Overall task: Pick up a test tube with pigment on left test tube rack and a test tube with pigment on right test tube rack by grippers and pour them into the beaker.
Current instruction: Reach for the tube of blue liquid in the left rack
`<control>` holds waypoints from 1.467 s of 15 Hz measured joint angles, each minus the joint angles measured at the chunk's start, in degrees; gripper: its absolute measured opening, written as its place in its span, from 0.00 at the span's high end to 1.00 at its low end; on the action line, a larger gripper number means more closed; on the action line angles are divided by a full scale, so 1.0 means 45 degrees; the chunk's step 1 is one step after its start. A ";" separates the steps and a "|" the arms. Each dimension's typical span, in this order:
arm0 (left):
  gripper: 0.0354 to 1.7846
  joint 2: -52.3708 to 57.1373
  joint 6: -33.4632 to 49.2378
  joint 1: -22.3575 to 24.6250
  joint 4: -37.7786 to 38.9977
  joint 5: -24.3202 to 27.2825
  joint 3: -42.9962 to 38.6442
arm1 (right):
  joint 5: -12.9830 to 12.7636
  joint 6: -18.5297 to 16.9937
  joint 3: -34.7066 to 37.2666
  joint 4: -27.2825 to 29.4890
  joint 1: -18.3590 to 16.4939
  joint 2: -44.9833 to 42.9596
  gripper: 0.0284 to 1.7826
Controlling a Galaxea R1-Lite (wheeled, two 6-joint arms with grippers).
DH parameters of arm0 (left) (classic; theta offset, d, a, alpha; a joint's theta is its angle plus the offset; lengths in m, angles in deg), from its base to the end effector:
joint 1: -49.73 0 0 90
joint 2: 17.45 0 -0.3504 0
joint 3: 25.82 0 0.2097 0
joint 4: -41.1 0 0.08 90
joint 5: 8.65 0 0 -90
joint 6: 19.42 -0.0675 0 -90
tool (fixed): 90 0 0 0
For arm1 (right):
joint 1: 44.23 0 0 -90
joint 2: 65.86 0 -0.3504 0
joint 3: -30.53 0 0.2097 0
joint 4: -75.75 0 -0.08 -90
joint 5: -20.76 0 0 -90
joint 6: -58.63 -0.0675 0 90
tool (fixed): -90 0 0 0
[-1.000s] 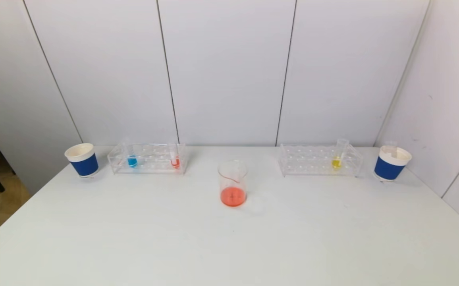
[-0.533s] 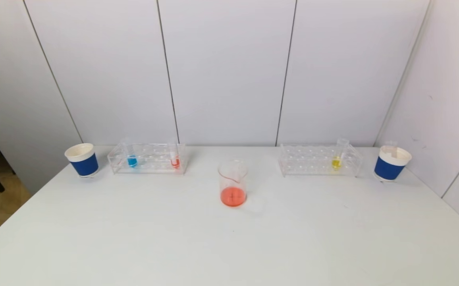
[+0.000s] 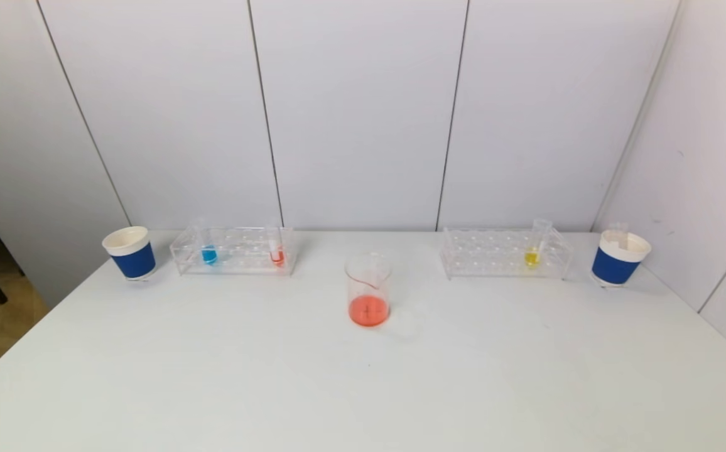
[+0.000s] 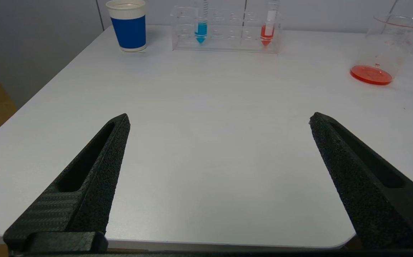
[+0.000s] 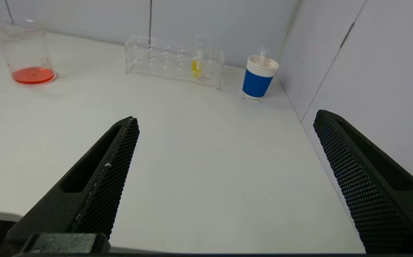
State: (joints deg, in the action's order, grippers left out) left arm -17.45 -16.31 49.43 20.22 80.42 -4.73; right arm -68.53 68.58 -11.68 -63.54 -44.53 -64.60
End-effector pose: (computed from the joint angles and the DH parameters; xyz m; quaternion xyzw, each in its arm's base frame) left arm -0.0073 0.0011 0.0760 -0.0272 -0.0020 0.0054 0.9996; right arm -0.0444 0.0011 0.1458 -0.0867 -0.0024 0.0034 0.9962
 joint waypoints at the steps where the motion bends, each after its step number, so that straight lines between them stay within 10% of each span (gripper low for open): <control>1: 0.01 0.0000 0.0000 0.0000 0.0000 0.0000 0.0000 | 0.0043 0.0000 0.0417 -0.0049 0.0008 -0.0116 0.01; 9: 0.01 0.0000 0.0005 0.0003 -0.0003 0.0000 0.0000 | 0.0076 0.0024 0.4435 -0.5025 0.0008 -0.0279 0.01; 22: 0.01 0.0000 0.0011 0.0003 0.0000 0.0000 0.0000 | 0.0146 -0.0290 0.4692 -0.4375 0.0008 -0.0284 0.01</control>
State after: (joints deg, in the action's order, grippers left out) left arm -17.45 -16.26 49.44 20.22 80.42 -4.73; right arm -67.87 67.28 9.43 -83.23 -44.50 -65.88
